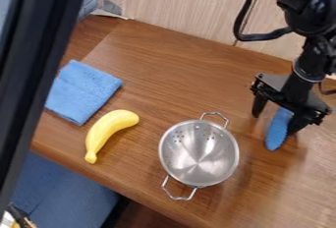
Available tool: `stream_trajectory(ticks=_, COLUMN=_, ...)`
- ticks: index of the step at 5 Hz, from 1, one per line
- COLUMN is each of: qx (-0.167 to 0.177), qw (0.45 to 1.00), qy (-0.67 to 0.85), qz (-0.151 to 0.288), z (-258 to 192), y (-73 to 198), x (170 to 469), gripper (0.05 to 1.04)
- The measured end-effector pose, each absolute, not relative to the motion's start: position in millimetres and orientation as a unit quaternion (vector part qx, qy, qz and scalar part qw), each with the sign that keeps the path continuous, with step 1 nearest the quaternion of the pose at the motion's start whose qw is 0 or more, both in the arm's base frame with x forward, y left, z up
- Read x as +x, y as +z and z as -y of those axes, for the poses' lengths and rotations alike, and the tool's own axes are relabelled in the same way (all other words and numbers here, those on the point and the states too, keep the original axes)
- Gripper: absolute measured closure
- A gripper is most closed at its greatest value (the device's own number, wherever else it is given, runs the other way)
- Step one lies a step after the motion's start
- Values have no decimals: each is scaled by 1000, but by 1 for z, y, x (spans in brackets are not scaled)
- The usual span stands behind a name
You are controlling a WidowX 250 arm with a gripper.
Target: Put the blue fork in the upper right side of the table
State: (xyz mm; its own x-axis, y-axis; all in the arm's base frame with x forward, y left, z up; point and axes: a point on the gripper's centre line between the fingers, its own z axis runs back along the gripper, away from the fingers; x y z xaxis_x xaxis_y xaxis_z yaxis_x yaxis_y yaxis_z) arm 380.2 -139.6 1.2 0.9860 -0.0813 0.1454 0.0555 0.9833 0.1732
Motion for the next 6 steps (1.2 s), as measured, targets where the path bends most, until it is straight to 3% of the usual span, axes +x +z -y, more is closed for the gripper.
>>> stream_trajectory(ticks=1, qx=74, qw=994, qy=-33, qz=75, z=139, y=2, x=379, gripper=81)
stream_trajectory(ticks=2, qx=33, qw=995, qy=-30, qz=90, z=138, y=16, x=379, gripper=84)
stream_trajectory(ticks=4, qx=-57, qw=985, qy=-16, qz=160, z=128, y=76, x=379, gripper=83)
stream_trajectory(ticks=5, qx=-105, qw=978, qy=-30, qz=175, z=112, y=93, x=374, gripper=83)
stream_trajectory(ticks=6, qx=-108, qw=978, qy=-35, qz=177, z=114, y=94, x=374, gripper=83)
